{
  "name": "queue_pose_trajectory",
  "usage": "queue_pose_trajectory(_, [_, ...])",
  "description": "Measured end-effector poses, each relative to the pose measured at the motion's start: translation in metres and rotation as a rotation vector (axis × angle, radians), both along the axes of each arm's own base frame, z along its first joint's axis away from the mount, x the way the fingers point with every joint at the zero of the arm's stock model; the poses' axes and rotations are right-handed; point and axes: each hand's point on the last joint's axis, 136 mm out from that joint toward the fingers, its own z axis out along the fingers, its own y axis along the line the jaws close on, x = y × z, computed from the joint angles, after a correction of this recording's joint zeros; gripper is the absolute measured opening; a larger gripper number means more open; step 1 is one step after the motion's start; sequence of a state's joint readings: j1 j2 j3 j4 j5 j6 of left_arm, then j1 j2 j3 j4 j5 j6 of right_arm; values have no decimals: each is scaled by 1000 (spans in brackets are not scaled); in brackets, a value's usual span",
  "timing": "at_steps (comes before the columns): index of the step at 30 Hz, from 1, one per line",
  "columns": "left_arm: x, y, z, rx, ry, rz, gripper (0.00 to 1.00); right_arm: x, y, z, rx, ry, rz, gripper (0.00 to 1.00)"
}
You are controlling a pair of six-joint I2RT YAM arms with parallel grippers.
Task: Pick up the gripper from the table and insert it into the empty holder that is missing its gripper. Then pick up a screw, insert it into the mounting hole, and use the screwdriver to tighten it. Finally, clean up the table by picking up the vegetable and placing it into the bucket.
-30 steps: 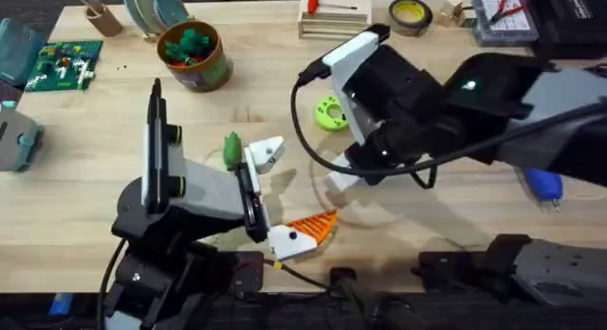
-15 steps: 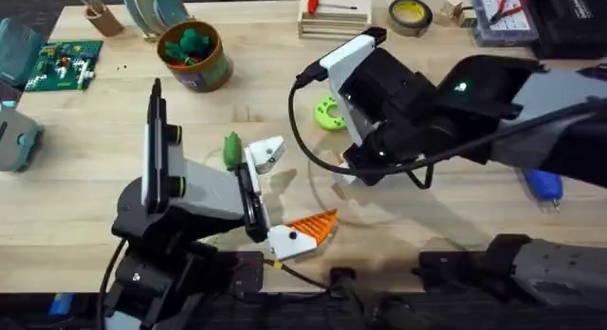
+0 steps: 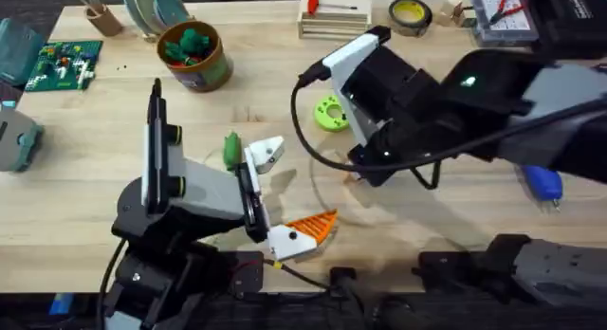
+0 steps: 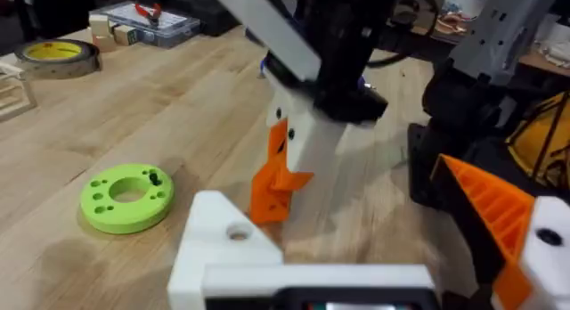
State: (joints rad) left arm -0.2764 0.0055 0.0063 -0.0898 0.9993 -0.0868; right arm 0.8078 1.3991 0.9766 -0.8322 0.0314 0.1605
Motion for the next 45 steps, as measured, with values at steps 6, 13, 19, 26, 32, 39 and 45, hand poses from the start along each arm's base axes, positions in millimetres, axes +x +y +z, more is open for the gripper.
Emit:
queue_pose_trajectory(6, [0, 0, 0, 0, 0, 0, 993, 17, 0, 64, 51, -144, -20, 8])
queue_pose_trajectory(13, [0, 0, 0, 0, 0, 0, 993, 19, -8, 144, 237, -336, -87, 7])
queue_pose_trajectory(19, [0, 0, 0, 0, 0, 0, 993, 14, -31, 180, 401, -423, -234, 7])
queue_pose_trajectory(26, [0, 0, 0, 0, 0, 0, 993, 4, -10, 173, 719, -413, -246, 7])
queue_pose_trajectory(32, [0, 0, 0, 0, 0, 1, 993, -6, 17, 133, 841, -219, -271, 7])
queue_pose_trajectory(39, [1, 0, 0, 0, -1, 4, 993, -13, 47, 117, 915, 3, -254, 7])
queue_pose_trajectory(45, [6, 2, 0, 2, -6, 34, 993, -5, 57, 111, 982, 177, -245, 7])
